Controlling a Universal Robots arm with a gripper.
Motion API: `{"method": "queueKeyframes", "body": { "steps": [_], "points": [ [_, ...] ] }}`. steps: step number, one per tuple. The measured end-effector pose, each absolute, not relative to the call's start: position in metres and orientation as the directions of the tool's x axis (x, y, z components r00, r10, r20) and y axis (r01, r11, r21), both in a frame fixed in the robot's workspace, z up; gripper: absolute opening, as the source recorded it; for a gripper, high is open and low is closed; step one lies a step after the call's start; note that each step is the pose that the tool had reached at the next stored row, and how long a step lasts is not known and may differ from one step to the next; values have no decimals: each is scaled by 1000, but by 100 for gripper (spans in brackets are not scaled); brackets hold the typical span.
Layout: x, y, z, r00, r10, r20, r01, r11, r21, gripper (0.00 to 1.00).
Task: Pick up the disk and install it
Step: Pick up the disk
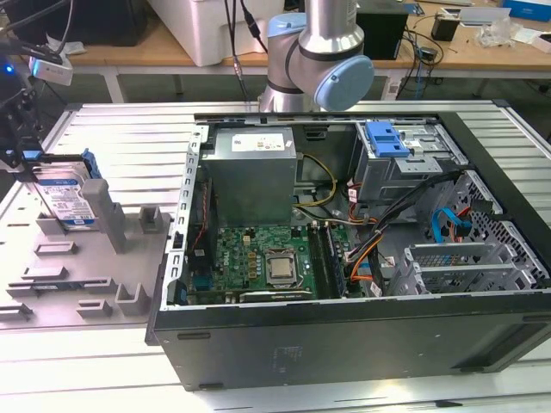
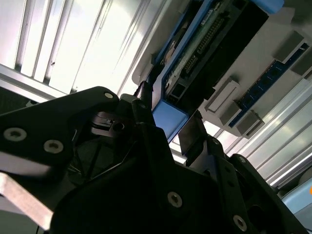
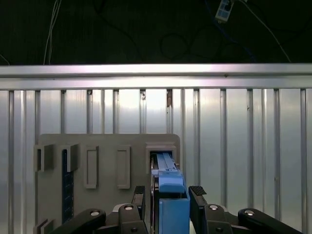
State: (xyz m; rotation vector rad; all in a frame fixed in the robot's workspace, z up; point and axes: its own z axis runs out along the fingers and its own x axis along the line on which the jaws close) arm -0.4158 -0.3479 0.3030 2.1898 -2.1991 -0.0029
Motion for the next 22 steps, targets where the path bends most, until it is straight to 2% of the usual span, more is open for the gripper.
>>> {"method": "queueKeyframes", "body": {
  "steps": [22],
  "points": [
    [-416, -348, 297, -4, -1000, 28, -1000, 5, 28, 48]
  ]
}}
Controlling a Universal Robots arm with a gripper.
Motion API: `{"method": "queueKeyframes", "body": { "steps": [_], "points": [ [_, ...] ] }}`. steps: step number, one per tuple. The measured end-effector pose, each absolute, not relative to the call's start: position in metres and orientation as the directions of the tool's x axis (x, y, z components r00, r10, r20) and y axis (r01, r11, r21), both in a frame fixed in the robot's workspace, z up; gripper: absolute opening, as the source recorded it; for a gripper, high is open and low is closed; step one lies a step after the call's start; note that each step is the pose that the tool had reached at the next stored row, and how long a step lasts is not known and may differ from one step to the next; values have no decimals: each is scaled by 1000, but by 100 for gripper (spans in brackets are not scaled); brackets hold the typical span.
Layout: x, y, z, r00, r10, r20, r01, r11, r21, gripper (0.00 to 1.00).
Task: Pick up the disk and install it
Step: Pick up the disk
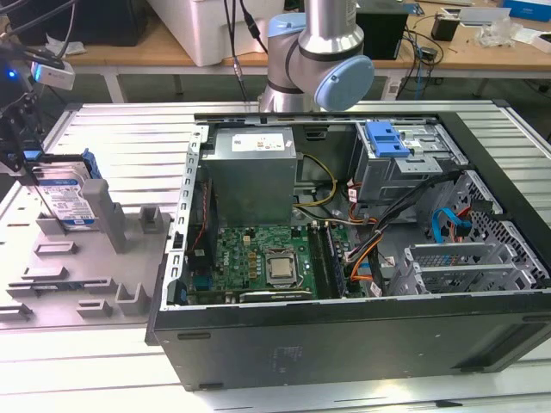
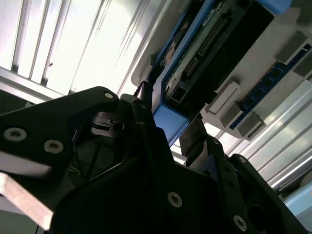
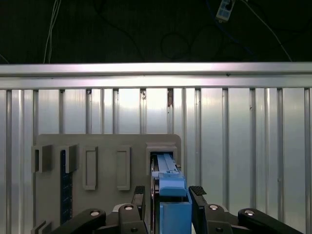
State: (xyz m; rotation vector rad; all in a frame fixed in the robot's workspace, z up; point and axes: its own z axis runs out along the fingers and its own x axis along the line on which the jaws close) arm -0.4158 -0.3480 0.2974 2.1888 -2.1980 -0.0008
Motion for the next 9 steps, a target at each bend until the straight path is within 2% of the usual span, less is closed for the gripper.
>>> {"method": "queueKeyframes", "body": {
  "steps": [9],
  "points": [
    [-416, -348, 297, -4, -1000, 28, -1000, 5, 28, 48]
  ]
}}
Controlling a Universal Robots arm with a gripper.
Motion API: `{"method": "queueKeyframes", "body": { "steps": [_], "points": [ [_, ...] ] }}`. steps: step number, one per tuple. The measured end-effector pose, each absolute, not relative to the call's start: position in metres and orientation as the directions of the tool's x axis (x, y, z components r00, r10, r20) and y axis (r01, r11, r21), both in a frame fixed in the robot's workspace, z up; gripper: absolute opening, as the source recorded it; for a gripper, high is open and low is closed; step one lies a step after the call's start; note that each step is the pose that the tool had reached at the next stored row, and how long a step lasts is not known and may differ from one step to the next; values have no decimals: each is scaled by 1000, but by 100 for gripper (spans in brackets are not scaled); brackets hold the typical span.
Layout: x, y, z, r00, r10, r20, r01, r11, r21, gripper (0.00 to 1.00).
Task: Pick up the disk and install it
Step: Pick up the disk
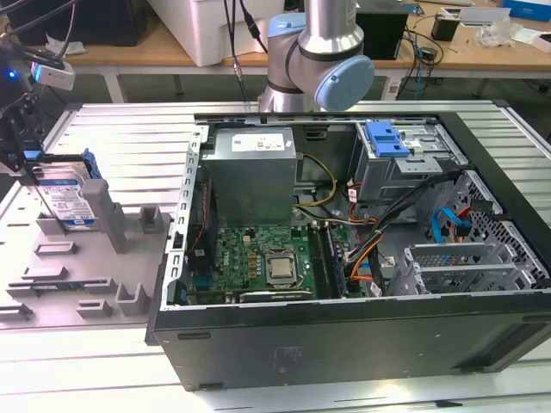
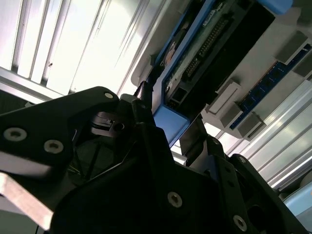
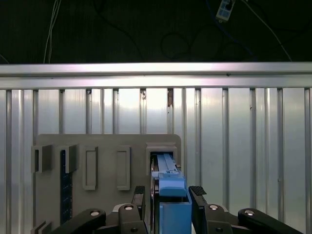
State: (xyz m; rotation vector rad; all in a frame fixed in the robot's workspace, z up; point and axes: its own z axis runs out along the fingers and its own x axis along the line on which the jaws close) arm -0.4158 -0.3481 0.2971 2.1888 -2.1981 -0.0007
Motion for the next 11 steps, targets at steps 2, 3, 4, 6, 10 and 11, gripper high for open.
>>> {"method": "queueKeyframes", "body": {
  "steps": [2, 3, 4, 6, 10, 11],
  "points": [
    [-416, -348, 297, -4, -1000, 28, -1000, 5, 28, 48],
    [-416, -348, 297, -4, -1000, 28, -1000, 5, 28, 48],
    [-416, -348, 297, -4, -1000, 28, -1000, 5, 28, 47],
    [-416, -348, 297, -4, -1000, 28, -1000, 5, 28, 40],
    [-416, -348, 296, -4, -1000, 28, -1000, 5, 28, 40],
    [-416, -348, 296, -4, -1000, 28, -1000, 5, 28, 40]
  ]
}}
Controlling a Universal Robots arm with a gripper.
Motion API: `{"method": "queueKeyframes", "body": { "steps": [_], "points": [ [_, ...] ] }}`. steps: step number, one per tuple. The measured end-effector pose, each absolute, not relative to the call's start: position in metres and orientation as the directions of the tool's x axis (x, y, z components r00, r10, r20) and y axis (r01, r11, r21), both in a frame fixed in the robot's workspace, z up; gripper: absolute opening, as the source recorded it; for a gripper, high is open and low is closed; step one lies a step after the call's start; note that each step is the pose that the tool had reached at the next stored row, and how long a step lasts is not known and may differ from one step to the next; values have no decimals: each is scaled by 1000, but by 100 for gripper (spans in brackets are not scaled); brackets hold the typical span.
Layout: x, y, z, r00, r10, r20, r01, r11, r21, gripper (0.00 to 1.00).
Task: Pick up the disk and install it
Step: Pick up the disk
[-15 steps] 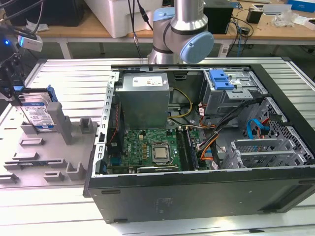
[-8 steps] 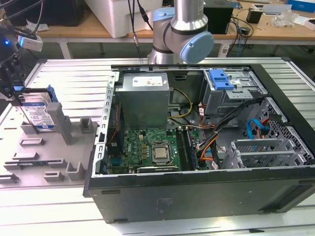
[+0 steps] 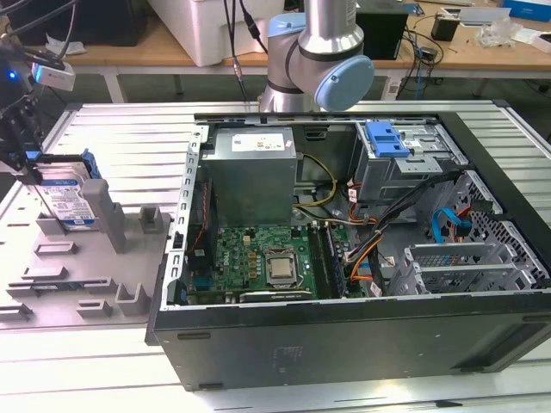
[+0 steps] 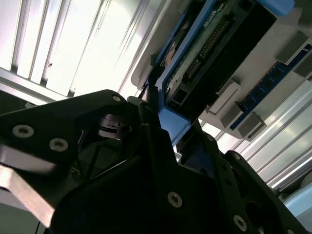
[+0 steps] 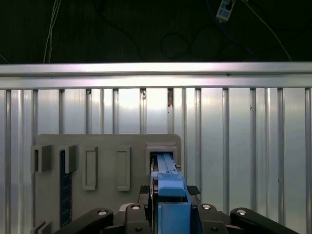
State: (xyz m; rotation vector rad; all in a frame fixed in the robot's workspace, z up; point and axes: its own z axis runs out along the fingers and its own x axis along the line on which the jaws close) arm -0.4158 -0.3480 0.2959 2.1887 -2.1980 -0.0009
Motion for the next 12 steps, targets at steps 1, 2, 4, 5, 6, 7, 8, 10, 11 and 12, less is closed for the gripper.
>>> {"method": "queueKeyframes", "body": {
  "steps": [1, 2, 4, 5, 6, 7, 8, 10, 11, 12],
  "points": [
    [-416, -348, 296, -4, -1000, 28, -1000, 5, 29, 40],
    [-416, -348, 296, -4, -1000, 28, -1000, 5, 29, 40],
    [-416, -348, 295, -4, -1000, 28, -1000, 5, 28, 40],
    [-416, -348, 295, -4, -1000, 28, -1000, 5, 28, 40],
    [-416, -348, 295, -3, -1000, 28, -1000, 4, 29, 40],
    [-416, -348, 295, -2, -1000, 28, -1000, 3, 28, 40],
    [-416, -348, 295, -2, -1000, 28, -1000, 3, 28, 40],
    [-416, -348, 294, -2, -1000, 28, -1000, 2, 28, 40],
    [-416, -348, 294, -1, -1000, 28, -1000, 2, 29, 40],
    [-416, -348, 294, -1, -1000, 28, -1000, 2, 29, 40]
  ]
}}
